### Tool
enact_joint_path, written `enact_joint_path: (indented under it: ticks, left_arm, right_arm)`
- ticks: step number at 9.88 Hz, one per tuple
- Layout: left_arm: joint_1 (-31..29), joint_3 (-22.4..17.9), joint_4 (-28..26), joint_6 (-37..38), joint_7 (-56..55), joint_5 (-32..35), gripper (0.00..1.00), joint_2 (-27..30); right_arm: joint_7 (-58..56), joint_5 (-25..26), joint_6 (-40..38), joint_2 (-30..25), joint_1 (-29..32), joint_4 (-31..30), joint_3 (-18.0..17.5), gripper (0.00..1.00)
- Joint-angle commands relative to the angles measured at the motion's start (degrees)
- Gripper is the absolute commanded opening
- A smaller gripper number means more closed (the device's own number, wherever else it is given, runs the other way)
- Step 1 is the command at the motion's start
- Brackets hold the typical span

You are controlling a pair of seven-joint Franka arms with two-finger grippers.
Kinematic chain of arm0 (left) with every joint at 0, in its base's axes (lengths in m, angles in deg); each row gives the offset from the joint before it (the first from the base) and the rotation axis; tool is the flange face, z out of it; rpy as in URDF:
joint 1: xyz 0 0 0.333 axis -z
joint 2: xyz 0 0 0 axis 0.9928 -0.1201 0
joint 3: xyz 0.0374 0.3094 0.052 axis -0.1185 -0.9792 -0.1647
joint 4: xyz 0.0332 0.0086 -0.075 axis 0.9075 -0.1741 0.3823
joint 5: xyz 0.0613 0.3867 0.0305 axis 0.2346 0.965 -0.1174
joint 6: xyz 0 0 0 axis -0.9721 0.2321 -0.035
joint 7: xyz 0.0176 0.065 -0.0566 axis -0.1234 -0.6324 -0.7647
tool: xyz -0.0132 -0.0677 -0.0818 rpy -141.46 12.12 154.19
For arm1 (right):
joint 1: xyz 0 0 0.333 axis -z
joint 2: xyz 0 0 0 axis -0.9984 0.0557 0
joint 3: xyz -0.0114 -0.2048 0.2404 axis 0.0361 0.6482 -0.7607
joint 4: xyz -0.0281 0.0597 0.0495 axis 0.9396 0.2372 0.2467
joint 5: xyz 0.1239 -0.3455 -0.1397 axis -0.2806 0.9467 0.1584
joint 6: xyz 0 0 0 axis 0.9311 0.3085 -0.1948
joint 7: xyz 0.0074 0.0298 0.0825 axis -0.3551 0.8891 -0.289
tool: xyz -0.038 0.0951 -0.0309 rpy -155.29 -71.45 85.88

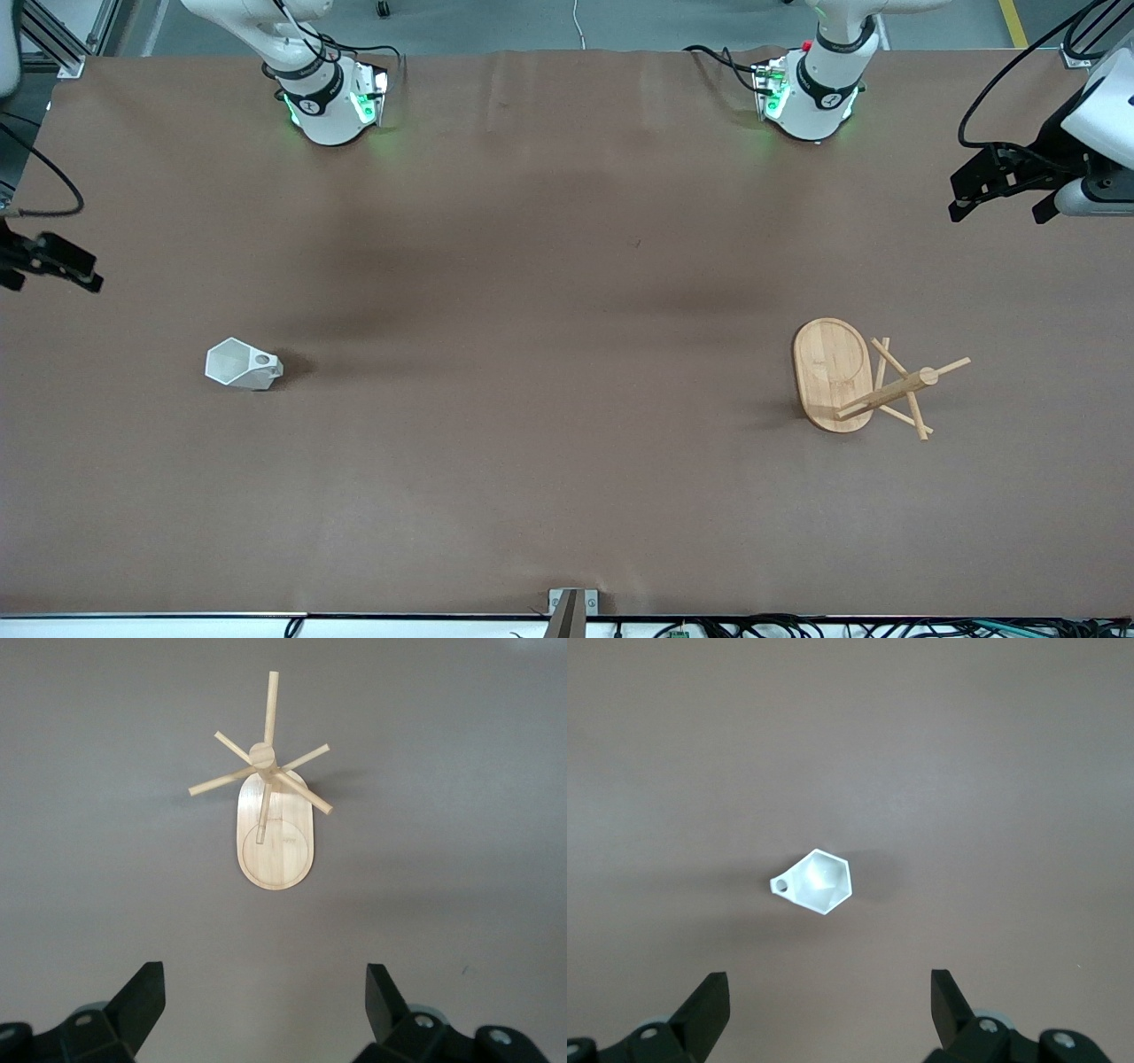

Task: Hang cup on rack
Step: 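Move the right gripper toward the white cup on the table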

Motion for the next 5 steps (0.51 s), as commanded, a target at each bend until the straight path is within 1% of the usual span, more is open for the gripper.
enact_joint_path:
  ticks: [1, 2, 3, 4, 5]
  left_arm:
    - [-0.7, -0.3, 0.0, 0.0, -0.5, 1.0, 1.00, -1.4]
    - [-0.4, -0.2, 0.1, 0.0, -0.5, 1.0, 1.00, -1.5]
    - [-0.5, -0.2, 0.6, 0.0, -0.4, 0.7, 1.00, -2.3]
    - [-0.7, -0.2, 0.9, 0.1, -0.4, 0.6, 1.00, -2.5]
    - [-0.7, -0.2, 1.4, 0.1, -0.5, 0.6, 1.00, -2.6]
  right_arm:
    - [-1.0, -0.2, 10.6, -0.4, 1.2, -11.0, -0.5, 0.99]
    - [-1.0, -0.2, 15.3, 0.3, 1.3, -14.6, -0.5, 0.98]
    - [-1.0, -0.3, 18.5, 1.9, 1.3, -16.7, -0.5, 0.98]
    - [-1.0, -0.3, 20.9, 4.0, 1.4, -17.6, -0.5, 0.98]
    - [-1.0, -0.3, 21.6, 5.6, 1.5, -18.0, -0.6, 0.97]
